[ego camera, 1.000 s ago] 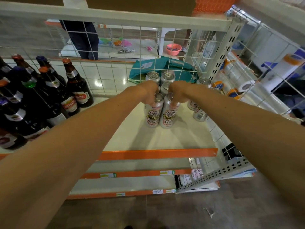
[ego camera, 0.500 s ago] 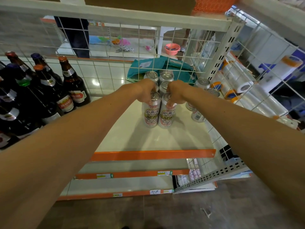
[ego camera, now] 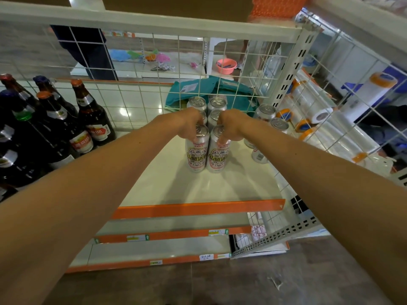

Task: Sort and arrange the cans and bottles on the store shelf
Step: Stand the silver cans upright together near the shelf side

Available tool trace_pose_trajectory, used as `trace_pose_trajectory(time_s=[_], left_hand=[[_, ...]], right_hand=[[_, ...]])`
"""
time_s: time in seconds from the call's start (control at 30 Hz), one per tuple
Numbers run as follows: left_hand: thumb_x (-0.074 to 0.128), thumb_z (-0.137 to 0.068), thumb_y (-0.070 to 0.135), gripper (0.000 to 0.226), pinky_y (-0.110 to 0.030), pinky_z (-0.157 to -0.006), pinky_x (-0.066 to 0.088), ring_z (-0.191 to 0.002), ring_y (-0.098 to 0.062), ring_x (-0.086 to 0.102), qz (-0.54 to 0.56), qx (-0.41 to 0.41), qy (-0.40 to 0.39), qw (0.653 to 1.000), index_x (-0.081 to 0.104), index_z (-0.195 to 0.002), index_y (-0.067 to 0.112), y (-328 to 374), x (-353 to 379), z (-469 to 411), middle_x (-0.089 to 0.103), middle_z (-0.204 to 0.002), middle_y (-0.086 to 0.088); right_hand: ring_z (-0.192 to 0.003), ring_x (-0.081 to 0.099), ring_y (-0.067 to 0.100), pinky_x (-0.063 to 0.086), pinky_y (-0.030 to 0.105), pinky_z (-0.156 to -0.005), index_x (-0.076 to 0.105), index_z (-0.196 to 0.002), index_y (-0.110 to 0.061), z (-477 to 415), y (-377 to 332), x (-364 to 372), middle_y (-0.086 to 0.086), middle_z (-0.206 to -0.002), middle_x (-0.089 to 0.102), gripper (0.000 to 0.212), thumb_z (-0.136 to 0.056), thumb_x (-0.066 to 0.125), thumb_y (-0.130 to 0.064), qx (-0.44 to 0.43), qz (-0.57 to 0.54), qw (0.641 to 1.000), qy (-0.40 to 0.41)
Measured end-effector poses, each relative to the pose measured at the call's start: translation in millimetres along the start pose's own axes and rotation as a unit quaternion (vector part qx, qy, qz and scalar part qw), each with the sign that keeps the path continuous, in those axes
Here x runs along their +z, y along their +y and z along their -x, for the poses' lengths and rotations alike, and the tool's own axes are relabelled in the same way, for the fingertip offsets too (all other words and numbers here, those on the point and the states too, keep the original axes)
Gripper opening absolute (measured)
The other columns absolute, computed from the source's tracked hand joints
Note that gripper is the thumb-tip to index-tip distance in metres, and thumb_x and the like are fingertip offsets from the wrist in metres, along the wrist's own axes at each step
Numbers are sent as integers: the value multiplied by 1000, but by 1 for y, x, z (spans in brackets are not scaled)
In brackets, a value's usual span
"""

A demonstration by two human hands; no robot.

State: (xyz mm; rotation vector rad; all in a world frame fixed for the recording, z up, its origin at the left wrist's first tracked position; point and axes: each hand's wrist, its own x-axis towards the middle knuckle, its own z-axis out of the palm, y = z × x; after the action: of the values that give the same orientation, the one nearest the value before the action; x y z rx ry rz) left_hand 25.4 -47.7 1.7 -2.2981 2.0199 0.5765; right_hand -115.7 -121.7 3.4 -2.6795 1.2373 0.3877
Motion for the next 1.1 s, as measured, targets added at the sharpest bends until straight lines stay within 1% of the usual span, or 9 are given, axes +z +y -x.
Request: trace_pose_trajectory(time_s=[0.1, 0.2, 0.3, 0.43, 0.53, 0.63, 0.8, 0.93, 1.1], left_hand=[[78, -79, 14, 67, -43, -90, 55, -108, -31, 60, 28, -23, -19, 999, 49, -140, 17, -1, -1, 1, 57, -128, -9], [78, -81, 11, 71, -43, -93, 54, -114, -30, 57, 183, -56, -26, 981, 44, -143, 17, -8, -8, 7, 53, -129, -6], [74, -87, 16, 57, -42, -92, 52, -109, -28, 59, 329, -99, 16, 939, 49, -139, 12, -23, -13, 15, 57, -123, -8], [70, -90, 23, 29, -39, -81, 55, -103, -30, 64, 332, -133, 116, 927, 64, -116, 11, -33, -12, 20, 65, -112, -12], [68, -91, 29, 31, -37, -73, 52, -100, -29, 63, 316, -134, 85, 935, 65, -113, 8, -31, -10, 20, 65, -109, -12], [68, -91, 29, 30, -32, -68, 48, -91, -25, 58, 289, -124, 56, 948, 66, -107, 4, -24, -8, 20, 62, -99, -9], [62, -92, 16, 23, -29, -77, 45, -96, -19, 58, 253, -72, 167, 950, 71, -110, 5, 0, -22, 19, 68, -110, -9], [62, -94, 16, 28, -26, -91, 44, -112, -19, 61, 272, 5, 183, 945, 68, -121, 10, 32, -19, 17, 67, -123, -5], [61, -95, 17, 28, -31, -94, 48, -106, -18, 62, 219, 86, 159, 959, 67, -123, 13, 81, 14, 4, 68, -122, -5]], right_hand=[[-113, 57, 31, 52, 39, -92, 54, -132, -7, 2, 0, 0, 13, -128, 58, 72, -74, 83, -38, 2, -2, 1000, 2], [-110, 58, 29, 54, 38, -88, 54, -129, -8, 6, 7, -4, 9, -125, 59, 66, -79, 79, -43, 1, -62, 998, -19], [-89, 62, 26, 57, 36, -74, 63, -100, -12, 6, 17, -10, 6, -96, 63, 45, -88, 64, -55, 21, -167, 986, -6], [-76, 66, 26, 55, 36, -77, 65, -83, -6, 1, 31, -15, 10, -75, 66, 56, -92, 53, -60, 63, -175, 982, 42], [-70, 62, 24, 48, 33, -72, 66, -81, -2, 1, 40, -16, 12, -73, 66, 58, -95, 52, -56, 64, -169, 982, 51], [-75, 61, 27, 49, 35, -71, 71, -92, 4, 1, 47, -19, 19, -85, 69, 56, -96, 53, -49, 69, -146, 986, 51], [-95, 63, 30, 55, 44, -82, 69, -108, -10, 15, 87, -20, 14, -108, 68, 26, -93, 60, -30, 104, -117, 971, 180], [-103, 59, 28, 46, 34, -77, 60, -126, -14, 33, 121, -6, 11, -119, 60, 35, -94, 61, -28, 127, -120, 974, 142], [-114, 56, 30, 46, 32, -82, 51, -136, -13, 38, 142, 17, 11, -130, 55, 49, -90, 65, -19, 96, -105, 983, 120]])
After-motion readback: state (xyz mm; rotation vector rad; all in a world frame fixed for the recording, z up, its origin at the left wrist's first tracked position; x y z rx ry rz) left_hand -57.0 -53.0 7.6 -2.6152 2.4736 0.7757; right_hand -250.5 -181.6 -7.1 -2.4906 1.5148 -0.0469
